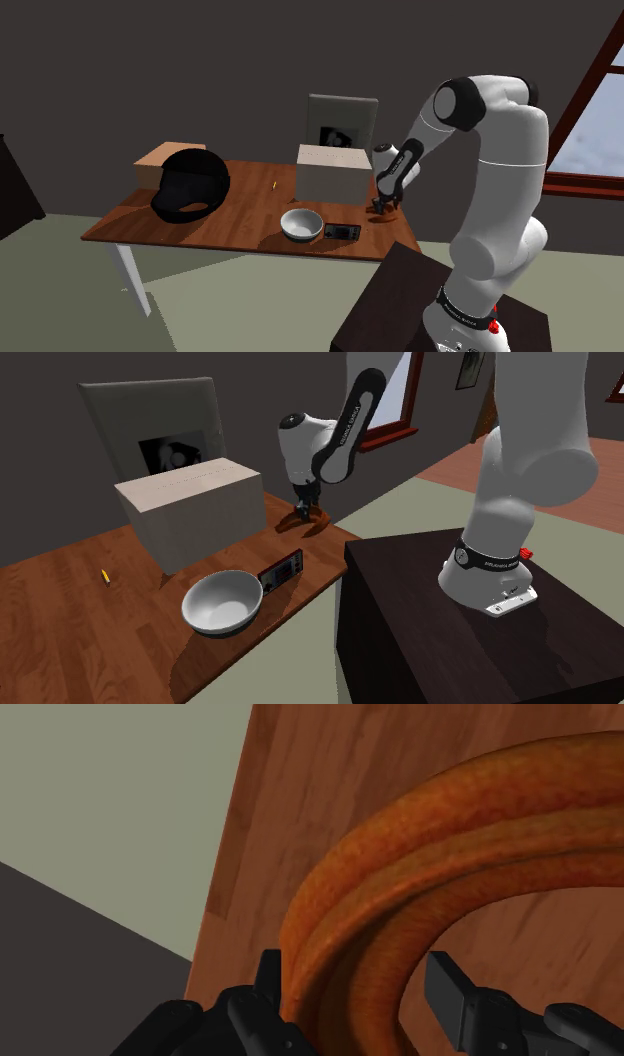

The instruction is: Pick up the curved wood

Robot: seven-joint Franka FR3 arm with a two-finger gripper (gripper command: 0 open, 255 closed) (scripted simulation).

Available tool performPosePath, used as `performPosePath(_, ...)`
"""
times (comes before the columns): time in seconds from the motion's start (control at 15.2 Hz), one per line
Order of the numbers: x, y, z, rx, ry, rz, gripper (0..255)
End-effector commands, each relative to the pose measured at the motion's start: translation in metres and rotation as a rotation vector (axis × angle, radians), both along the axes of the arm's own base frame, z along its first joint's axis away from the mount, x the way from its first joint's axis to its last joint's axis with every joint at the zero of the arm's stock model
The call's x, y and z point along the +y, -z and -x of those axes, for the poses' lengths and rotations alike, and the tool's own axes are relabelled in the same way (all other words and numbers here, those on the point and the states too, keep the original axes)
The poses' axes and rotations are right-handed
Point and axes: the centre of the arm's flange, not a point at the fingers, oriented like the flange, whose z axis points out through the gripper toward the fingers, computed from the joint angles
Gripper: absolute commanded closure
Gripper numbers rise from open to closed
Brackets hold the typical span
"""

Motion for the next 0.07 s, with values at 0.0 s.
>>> performPosePath(0.0, 0.0000, -0.0034, 0.0004, 0.000, 0.000, 0.000, 255)
